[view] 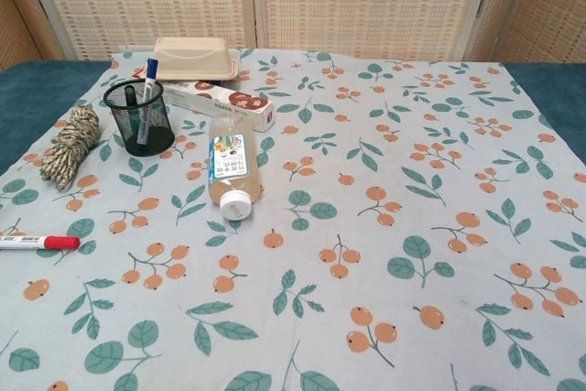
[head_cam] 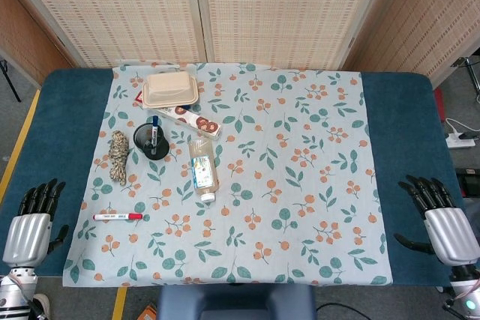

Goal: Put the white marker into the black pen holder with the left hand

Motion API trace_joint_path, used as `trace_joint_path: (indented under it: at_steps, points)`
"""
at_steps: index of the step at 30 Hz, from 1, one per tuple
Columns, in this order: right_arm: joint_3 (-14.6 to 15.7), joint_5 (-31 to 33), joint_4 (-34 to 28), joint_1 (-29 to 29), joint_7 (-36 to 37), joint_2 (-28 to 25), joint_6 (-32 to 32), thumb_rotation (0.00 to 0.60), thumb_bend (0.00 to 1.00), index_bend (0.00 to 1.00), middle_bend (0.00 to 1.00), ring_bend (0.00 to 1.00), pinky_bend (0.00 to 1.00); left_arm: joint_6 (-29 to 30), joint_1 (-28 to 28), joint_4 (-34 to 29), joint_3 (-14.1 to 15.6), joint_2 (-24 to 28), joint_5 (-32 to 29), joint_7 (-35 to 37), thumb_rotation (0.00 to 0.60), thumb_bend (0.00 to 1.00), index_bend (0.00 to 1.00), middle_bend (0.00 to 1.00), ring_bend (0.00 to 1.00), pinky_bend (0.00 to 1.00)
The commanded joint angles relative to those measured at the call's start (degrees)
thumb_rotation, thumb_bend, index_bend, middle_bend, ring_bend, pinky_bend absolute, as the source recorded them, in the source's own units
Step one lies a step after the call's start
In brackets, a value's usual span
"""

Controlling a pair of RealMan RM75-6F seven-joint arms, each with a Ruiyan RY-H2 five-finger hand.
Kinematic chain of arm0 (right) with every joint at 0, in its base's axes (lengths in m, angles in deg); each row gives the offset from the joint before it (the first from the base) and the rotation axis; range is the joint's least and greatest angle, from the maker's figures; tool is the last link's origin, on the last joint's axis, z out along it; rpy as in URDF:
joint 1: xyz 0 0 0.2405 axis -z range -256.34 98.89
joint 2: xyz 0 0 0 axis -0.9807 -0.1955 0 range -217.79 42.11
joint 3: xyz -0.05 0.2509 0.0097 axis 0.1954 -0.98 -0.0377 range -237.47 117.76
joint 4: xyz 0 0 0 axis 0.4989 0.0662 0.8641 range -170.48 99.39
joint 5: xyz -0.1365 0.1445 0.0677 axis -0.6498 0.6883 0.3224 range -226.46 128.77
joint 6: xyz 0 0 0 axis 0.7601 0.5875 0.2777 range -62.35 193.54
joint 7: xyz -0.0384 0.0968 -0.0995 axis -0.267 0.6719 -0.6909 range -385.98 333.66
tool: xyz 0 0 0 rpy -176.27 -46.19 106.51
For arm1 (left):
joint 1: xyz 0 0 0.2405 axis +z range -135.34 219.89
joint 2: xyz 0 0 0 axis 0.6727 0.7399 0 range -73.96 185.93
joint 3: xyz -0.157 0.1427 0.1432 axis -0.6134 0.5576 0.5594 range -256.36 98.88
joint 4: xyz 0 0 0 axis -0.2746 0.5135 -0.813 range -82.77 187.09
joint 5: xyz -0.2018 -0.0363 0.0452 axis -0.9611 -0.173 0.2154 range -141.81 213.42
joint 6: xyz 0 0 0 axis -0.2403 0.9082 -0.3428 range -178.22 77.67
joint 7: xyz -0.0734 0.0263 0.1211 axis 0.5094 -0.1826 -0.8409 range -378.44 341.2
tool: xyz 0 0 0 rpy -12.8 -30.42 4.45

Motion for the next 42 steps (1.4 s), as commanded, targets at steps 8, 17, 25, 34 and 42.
trace_joint_path:
  at_steps: [8, 17, 25, 34, 42]
  points:
    - [0.04, 0.37, -0.12, -0.15, 0.34, -0.19, -0.61, 0.600, 0.00, 0.14, 0.06, 0.05, 0.00, 0.08, 0.21, -6.05, 2.29, -3.71, 2.43, -6.56, 0.600, 0.30, 0.05, 0.00, 0.00, 0.03]
    - [-0.02, -0.04, 0.08, 0.30, 1.93, -0.76, 0.57, 0.600, 0.00, 0.14, 0.06, 0.05, 0.00, -0.86, -1.47, -6.22, 0.89, -12.71, 0.88, -16.96, 0.600, 0.30, 0.13, 0.07, 0.00, 0.04]
    - [-0.05, 0.01, 0.44, 0.12, 2.81, -0.86, 0.22, 0.600, 0.00, 0.14, 0.06, 0.05, 0.00, -3.36, -3.03, -3.17, -0.44, -17.70, -4.10, -20.53, 0.600, 0.30, 0.23, 0.21, 0.01, 0.06]
    - [-0.12, 0.19, 0.56, 0.15, 3.15, -0.91, 0.22, 0.600, 0.00, 0.14, 0.06, 0.05, 0.00, -5.42, -4.90, 1.72, -2.24, -21.13, -8.46, -21.28, 0.600, 0.30, 0.28, 0.27, 0.03, 0.07]
    - [-0.25, 0.75, 0.72, 0.05, 3.43, -0.98, -0.19, 0.600, 0.00, 0.14, 0.06, 0.05, 0.00, -5.85, -7.03, 7.26, -3.67, -26.24, -11.59, -25.24, 0.600, 0.30, 0.28, 0.33, 0.05, 0.07]
